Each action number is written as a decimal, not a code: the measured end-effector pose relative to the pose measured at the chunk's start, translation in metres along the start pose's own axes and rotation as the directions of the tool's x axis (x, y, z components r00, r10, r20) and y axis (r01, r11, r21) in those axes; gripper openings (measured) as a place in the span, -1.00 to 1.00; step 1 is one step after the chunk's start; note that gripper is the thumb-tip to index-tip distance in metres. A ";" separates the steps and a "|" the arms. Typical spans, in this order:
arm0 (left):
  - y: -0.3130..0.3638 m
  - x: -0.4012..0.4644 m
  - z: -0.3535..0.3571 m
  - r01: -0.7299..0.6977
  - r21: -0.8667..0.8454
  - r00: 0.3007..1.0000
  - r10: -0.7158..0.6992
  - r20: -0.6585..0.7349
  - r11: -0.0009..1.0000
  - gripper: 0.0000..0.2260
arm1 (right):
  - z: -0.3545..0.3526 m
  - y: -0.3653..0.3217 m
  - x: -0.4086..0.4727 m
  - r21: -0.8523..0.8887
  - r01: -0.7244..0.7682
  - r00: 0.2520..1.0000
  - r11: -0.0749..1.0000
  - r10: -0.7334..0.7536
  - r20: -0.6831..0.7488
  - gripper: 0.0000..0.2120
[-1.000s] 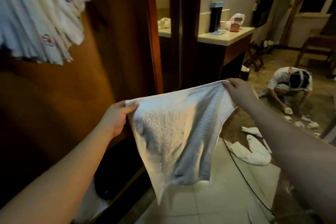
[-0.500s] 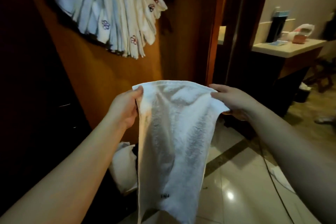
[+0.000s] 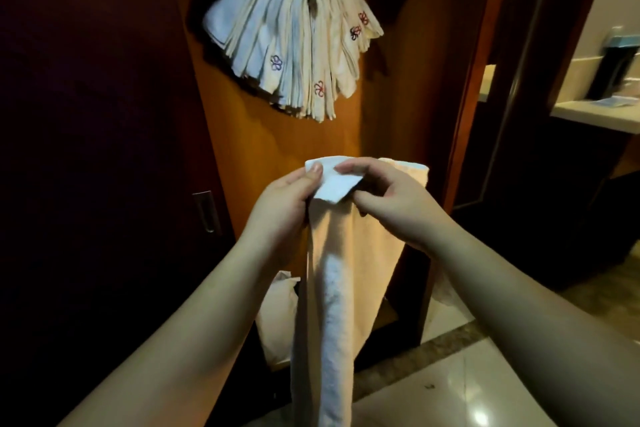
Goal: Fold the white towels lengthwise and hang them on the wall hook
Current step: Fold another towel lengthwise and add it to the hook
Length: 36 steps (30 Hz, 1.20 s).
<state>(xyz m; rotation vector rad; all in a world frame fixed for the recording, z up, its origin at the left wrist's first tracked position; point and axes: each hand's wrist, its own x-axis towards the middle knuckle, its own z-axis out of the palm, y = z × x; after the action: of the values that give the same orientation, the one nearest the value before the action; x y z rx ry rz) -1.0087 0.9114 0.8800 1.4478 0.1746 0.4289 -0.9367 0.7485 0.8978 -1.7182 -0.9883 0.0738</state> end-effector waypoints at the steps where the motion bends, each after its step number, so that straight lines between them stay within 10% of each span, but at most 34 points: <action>1: 0.001 -0.002 -0.001 -0.005 -0.023 1.000 0.005 0.013 1.000 -0.59 | 0.004 -0.001 0.000 -0.070 0.041 0.998 0.997 -0.043 -0.036 -0.65; 8: 0.009 -0.011 0.001 -0.047 -0.106 0.999 0.047 0.002 0.993 -0.68 | 0.017 -0.016 -0.002 -0.097 0.139 0.972 0.986 -0.154 -0.178 -0.94; 19: 0.016 -0.017 0.006 -0.081 -0.074 0.982 0.093 0.166 0.994 -0.56 | 0.006 -0.023 0.005 -0.235 0.032 0.981 0.972 -0.076 -0.180 -0.83; 25: 0.011 -0.012 0.007 -0.209 0.299 0.971 0.161 0.177 0.931 -0.72 | -0.008 -0.030 0.015 -0.401 -0.037 0.999 0.916 0.023 -0.039 -0.79; 36: 0.006 0.002 -0.002 -0.159 0.346 0.985 0.123 0.122 0.925 -0.82 | -0.019 -0.025 0.026 -0.449 -0.087 0.973 0.889 0.173 0.155 -0.71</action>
<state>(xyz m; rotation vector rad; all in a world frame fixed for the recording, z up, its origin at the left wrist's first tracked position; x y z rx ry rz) -1.0088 0.9140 0.8859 1.8422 0.0698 0.4582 -0.9246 0.7525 0.9369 -2.2291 -1.0863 0.1108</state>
